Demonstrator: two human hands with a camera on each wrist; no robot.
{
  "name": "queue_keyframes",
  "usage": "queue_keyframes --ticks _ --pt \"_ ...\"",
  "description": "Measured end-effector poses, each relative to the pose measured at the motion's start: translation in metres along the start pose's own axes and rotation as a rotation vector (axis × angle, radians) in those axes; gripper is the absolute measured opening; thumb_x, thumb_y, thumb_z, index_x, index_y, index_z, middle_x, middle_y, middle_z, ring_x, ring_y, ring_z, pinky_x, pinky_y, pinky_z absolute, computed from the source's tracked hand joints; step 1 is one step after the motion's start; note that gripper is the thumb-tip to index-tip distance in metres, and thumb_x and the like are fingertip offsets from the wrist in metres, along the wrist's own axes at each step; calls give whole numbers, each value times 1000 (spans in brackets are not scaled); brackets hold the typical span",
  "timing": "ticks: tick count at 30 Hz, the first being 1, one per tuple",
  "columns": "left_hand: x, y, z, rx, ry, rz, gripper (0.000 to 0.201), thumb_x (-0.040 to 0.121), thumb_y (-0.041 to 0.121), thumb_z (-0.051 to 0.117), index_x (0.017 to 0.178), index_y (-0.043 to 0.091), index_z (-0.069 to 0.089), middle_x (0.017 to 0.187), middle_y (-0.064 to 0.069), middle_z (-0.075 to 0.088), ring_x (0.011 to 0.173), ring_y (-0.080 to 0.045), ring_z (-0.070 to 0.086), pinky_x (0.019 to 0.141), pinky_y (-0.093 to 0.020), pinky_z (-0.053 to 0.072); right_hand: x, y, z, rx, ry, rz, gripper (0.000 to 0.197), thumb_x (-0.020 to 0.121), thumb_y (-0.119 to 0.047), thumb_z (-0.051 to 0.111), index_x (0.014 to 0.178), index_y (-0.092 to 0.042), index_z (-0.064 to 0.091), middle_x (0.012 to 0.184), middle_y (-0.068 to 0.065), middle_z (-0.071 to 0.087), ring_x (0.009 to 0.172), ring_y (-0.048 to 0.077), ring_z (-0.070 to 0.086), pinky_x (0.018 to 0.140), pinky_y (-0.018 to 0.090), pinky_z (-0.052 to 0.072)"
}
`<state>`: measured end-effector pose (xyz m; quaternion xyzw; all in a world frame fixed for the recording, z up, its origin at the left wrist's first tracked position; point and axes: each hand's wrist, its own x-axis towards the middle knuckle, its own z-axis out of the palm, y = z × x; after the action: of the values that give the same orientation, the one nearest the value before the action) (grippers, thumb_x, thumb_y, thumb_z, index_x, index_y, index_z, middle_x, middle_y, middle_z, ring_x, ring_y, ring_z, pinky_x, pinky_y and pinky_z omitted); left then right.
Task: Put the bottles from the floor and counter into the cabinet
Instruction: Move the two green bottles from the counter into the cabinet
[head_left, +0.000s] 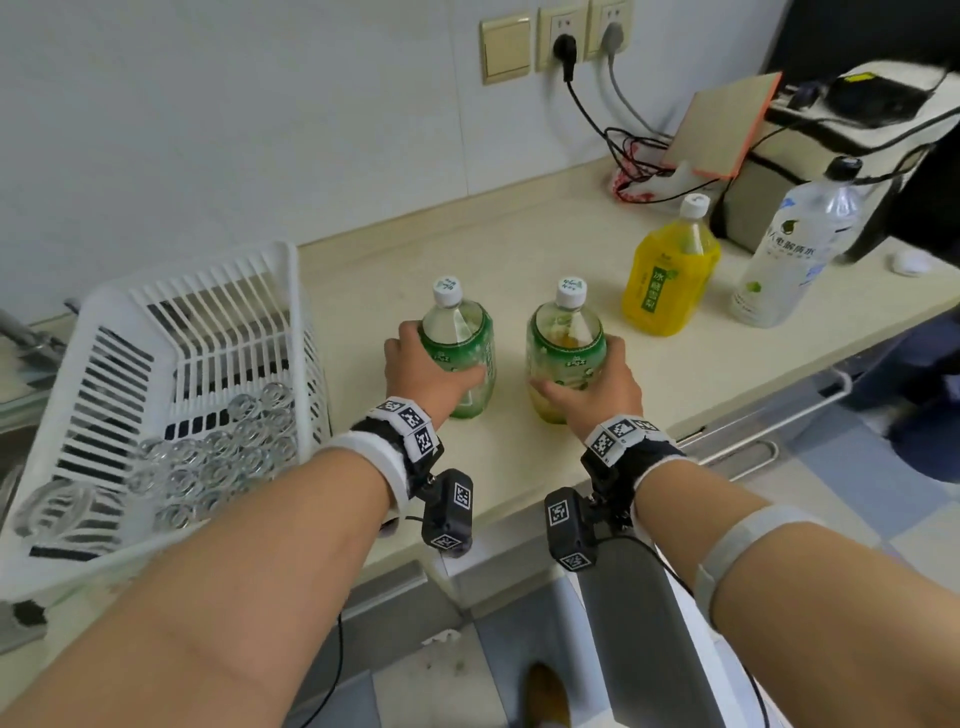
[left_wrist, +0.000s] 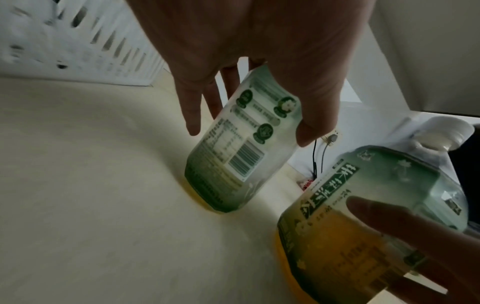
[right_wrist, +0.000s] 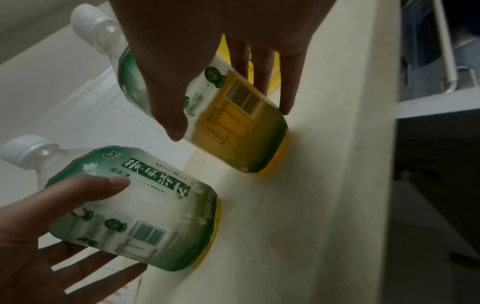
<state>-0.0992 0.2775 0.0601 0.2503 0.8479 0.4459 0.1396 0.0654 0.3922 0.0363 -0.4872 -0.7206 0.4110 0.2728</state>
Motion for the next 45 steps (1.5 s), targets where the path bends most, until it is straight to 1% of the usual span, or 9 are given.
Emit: queue_keyframes --ticks 5,11,17,24,28,31,37,42,45 --pt "-79 -14 -24 -83 -67 72 72 68 28 86 117 19 34 114 -3 56 100 -25 59 81 -30 44 -96 13 -9 116 28 -17 88 64 -45 85 135 -23 38 127 3 61 113 22 60 95 31 46" --pt "-174 -32 -49 -95 -229 131 72 70 30 86 115 26 30 97 18 52 88 -11 58 69 -16 41 -203 45 -14 244 70 41 87 62 -39 87 134 -26 40 122 -4 63 108 12 62 98 33 51" --pt "-229 -57 -36 -52 -376 173 77 66 35 87 119 25 34 113 5 61 101 -19 64 89 -36 54 -255 109 -22 121 42 218 85 61 -39 86 132 -24 41 119 0 64 98 17 61 89 29 49" --pt "-250 -108 19 13 -493 68 82 64 43 88 127 30 36 122 7 60 111 -15 62 95 -32 49 -252 181 -30 14 -38 264 80 61 -29 86 129 -21 43 112 0 64 98 20 64 85 31 51" --pt "-246 -147 67 25 -489 -23 96 55 51 86 135 38 34 131 8 60 120 -17 61 107 -42 49 -237 217 -16 37 -54 236 79 65 -24 85 131 -22 43 109 -4 64 98 17 64 82 26 49" --pt "-231 -184 103 11 -416 -99 95 50 54 85 133 40 42 125 12 65 116 -17 64 105 -43 51 -223 243 3 81 -45 219 80 67 -23 86 134 -26 43 116 -4 64 102 14 63 85 24 47" --pt "-161 -242 173 -49 -277 -176 79 65 38 88 131 28 46 115 12 63 102 -13 60 88 -24 41 -179 296 74 138 -1 217 86 58 -39 89 128 -45 39 122 -7 64 112 15 64 98 44 52" --pt "-94 -281 231 -71 -162 -142 76 70 30 84 133 22 43 123 1 65 104 -21 62 89 -28 44 -122 334 138 123 -69 206 88 53 -54 86 124 -44 35 122 -10 64 111 17 64 98 46 52" --pt "-59 -300 263 -115 -87 -138 83 70 37 82 138 18 38 132 -6 61 116 -28 61 101 -36 47 -90 357 171 124 -43 160 89 50 -62 81 124 -43 35 122 -8 64 112 19 64 98 48 51"
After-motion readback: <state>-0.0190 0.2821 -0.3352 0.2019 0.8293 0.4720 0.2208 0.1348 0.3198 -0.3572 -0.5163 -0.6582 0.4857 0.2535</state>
